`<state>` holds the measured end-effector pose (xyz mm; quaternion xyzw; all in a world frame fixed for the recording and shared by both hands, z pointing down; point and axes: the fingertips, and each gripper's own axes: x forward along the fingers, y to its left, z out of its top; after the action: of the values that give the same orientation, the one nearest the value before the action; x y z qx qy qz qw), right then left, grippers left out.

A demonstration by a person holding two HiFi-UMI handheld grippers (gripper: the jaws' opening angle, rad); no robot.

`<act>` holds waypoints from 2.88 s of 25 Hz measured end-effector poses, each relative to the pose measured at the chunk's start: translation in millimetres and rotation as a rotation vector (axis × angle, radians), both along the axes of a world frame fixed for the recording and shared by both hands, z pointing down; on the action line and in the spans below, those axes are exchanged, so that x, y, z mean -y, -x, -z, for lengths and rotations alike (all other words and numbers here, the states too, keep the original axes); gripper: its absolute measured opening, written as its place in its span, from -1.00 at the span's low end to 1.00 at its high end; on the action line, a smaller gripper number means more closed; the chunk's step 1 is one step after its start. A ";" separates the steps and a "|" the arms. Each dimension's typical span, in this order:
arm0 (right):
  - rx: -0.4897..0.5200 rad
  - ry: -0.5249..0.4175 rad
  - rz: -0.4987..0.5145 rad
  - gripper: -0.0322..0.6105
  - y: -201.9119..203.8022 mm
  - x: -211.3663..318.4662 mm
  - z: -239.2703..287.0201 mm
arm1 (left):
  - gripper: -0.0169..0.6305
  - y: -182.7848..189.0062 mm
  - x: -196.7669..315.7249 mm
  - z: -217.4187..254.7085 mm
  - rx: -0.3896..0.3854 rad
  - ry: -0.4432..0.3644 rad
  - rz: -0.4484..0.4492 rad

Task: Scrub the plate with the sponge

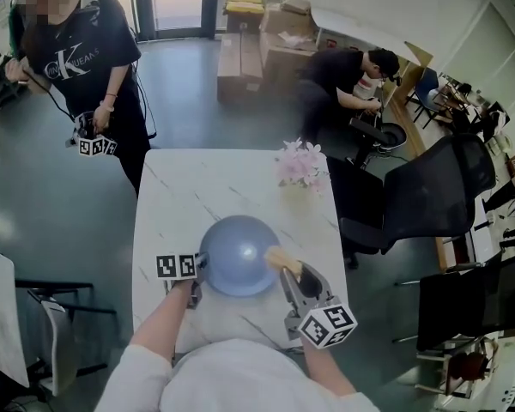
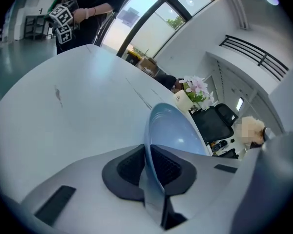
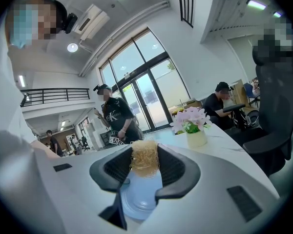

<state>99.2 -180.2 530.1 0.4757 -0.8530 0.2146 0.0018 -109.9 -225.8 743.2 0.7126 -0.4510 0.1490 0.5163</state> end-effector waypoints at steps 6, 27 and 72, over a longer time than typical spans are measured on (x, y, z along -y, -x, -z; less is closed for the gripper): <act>0.000 -0.002 -0.010 -0.40 -4.5 1.3 0.0 | -0.82 -2.7 2.8 2.3 -0.013 -0.012 0.033; -0.049 -0.176 0.109 -0.40 16.9 10.3 49.3 | -0.81 -0.8 6.5 143.3 -0.125 -0.400 0.169; -0.450 -0.428 0.350 -0.40 109.6 9.9 80.7 | -0.81 -4.2 -19.7 226.8 -0.112 -0.612 0.162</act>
<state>-10.4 -190.1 449.4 0.3473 -0.9254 -0.0827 0.1269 -105.7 -206.1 516.4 0.8037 -0.5010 -0.0749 0.3122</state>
